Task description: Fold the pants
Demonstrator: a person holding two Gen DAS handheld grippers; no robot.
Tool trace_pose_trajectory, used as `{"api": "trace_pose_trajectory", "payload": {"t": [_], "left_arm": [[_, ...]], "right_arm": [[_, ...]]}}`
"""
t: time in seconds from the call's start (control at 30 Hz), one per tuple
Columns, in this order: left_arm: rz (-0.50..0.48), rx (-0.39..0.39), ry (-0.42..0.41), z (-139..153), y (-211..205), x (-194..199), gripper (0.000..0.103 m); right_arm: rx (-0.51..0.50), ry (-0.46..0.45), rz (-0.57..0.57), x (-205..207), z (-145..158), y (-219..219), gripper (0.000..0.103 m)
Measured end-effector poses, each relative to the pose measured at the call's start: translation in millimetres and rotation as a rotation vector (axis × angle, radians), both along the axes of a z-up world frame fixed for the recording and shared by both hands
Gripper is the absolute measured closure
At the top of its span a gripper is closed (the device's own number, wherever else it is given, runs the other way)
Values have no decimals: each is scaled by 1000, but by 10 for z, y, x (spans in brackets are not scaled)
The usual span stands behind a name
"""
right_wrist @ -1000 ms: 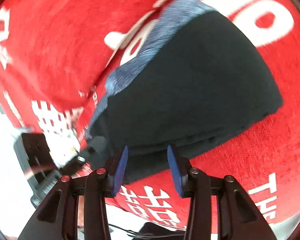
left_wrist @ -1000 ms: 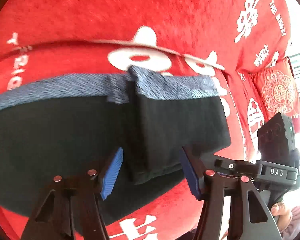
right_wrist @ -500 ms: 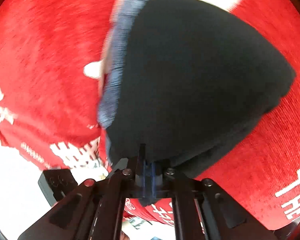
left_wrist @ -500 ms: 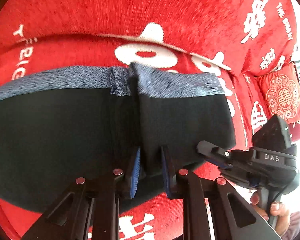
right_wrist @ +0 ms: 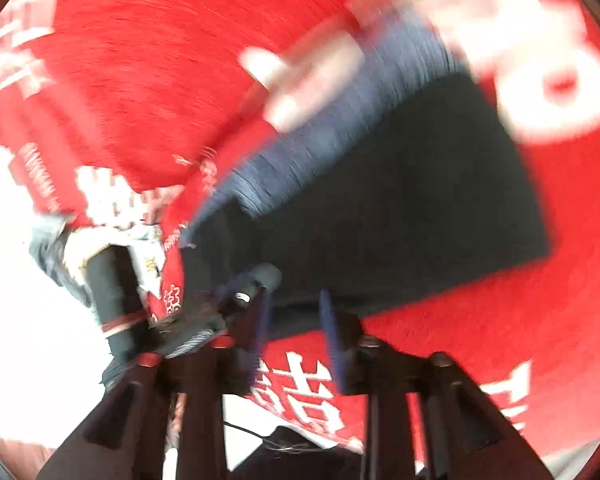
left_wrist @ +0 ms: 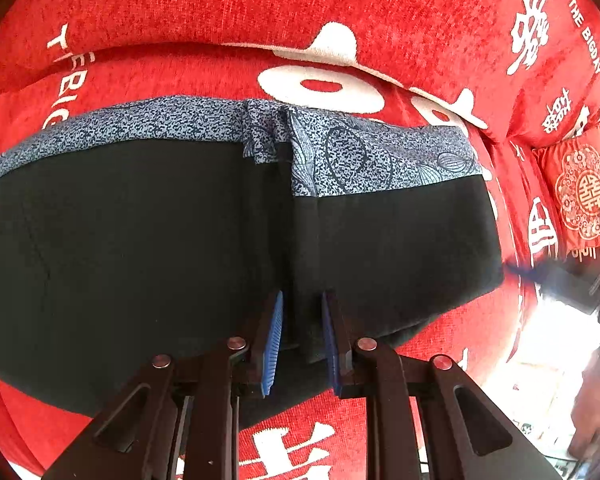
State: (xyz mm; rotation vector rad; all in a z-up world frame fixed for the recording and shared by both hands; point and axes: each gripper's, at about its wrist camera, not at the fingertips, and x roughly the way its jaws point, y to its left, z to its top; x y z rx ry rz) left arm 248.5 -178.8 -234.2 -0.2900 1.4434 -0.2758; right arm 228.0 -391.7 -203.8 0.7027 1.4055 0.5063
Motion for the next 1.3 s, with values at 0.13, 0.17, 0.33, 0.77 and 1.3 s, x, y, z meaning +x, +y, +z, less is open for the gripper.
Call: {"api": "trace_pose_trajectory", "payload": {"t": [0.13, 0.17, 0.33, 0.77, 1.3], "left_arm": [[-5, 11, -4, -9, -31, -18, 81], [-8, 16, -5, -9, -35, -22, 81], [-10, 52, -10, 30, -65, -54, 81], [40, 166, -87, 168, 129, -206, 80], [239, 284, 19, 33, 1129, -643, 40]], "right_arm": [[-167, -144, -83, 472, 200, -443, 39], [-201, -129, -109, 577, 129, -545, 39], [-133, 57, -125, 994, -520, -712, 72], [-626, -180, 82, 808, 124, 37, 49], [-412, -166, 373, 558, -279, 1832, 74]]}}
